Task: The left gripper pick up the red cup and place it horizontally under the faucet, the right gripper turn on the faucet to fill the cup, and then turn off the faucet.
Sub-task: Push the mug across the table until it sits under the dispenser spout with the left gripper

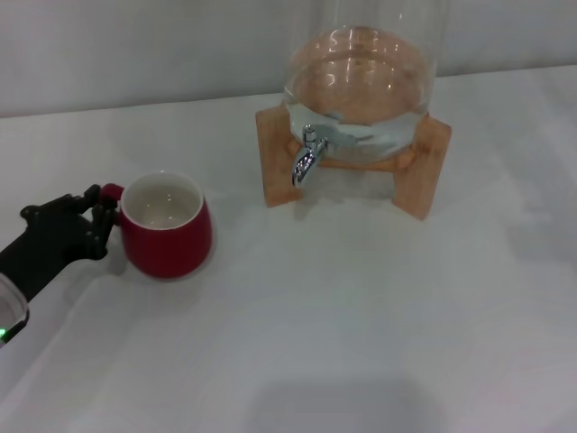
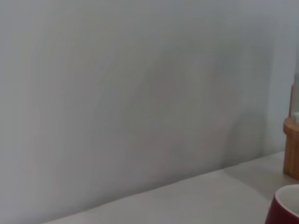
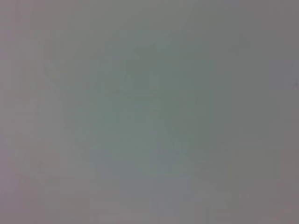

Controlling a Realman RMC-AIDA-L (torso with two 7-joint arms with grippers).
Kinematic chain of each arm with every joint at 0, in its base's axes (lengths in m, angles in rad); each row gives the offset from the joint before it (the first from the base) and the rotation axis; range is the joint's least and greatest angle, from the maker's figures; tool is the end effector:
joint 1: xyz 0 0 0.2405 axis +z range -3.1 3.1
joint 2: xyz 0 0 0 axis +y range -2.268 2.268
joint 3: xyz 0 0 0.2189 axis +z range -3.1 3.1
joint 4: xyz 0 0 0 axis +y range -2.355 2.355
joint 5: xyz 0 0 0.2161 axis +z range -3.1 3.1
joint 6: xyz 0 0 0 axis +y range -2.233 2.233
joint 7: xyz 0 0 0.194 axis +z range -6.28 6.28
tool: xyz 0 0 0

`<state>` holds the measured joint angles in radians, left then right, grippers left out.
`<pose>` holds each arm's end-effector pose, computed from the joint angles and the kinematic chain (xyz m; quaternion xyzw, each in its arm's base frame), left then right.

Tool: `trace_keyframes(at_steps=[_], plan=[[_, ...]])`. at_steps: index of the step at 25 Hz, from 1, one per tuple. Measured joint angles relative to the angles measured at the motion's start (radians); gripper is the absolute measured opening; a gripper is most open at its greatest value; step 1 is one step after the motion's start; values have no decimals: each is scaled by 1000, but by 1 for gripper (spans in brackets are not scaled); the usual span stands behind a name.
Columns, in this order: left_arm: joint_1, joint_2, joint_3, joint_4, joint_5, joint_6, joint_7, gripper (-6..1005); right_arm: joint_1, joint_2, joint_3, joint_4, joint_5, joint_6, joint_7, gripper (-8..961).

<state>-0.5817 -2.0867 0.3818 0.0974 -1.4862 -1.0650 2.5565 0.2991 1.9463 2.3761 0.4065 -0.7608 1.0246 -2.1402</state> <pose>-0.2750 0.3758 -0.0624 -0.8501 -0.2235 -0.2417 0.4110 0.3705 0.3713 0.1552 -0.5873 0.3578 0.3926 0.6107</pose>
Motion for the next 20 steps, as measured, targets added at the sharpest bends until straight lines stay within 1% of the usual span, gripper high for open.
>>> trace_keyframes(at_steps=[3,9,14,20], plan=[[-21,-1,17,-1,0,9,3,155,3,2,0,0,0,0,0,630],[-69,-2,19,-21,0,38,17,154,9,3,-5,-2,0,0,-1,630],[-92,-3,20,-35,0,61,23,154,6,11,-3,0,0,3,-1,630],[-119,-3,22,-59,17,68,23,154,1,13,-2,3,0,5,-1,630]])
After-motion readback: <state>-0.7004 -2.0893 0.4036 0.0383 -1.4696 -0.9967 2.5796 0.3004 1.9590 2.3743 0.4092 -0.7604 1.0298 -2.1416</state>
